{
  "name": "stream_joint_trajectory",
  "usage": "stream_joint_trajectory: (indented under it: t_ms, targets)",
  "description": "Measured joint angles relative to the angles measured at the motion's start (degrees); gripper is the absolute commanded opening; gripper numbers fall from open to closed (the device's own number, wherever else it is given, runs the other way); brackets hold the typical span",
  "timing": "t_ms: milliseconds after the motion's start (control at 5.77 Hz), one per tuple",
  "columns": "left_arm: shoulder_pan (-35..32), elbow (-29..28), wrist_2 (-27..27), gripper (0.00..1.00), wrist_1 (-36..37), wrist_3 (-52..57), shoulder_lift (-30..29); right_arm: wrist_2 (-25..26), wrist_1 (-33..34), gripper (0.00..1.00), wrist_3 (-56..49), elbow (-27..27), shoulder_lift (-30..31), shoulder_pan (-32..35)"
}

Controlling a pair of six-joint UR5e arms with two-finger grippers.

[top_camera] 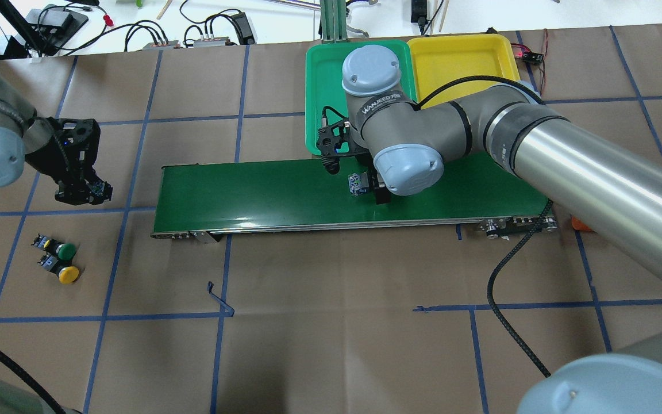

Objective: Sort buttons by color to trays
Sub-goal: 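Lift the yellow button toward the yellow tray while left places green button on conveyor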

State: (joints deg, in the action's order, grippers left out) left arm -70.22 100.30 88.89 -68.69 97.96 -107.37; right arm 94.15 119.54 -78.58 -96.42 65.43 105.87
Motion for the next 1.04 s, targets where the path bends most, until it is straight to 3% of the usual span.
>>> stream_joint_trajectory:
  t_ms: [173,347,520,693,1040]
  targets:
    - [-6.02,-0.12,-0.67,0.12,-1.03,-6.73,0.61,0.11,-0.19,0.12,-0.38,-0.68,0.79,-1.5]
    - [-11.2,0.43,-0.74,0.24,-0.49,-10.96,0.62,1.04,-0.22,0.11,-0.81,-0.86,1.78,-2.72]
    - [-14.17,1.17,-0.63,0.55,0.61,-12.78,0.42,2.19,-0.14,0.11,-1.4,-0.73,3.64,-4.34]
    - [-15.37,2.59,-0.59,0.78,3.45,-13.34,0.32,2.33,-0.13,0.11,-3.12,-0.38,5.46,-7.4]
    - [-14.48,4.48,0.12,0.83,9.25,-12.96,1.02,0.56,1.24,0.11,-10.44,2.14,4.86,-15.39]
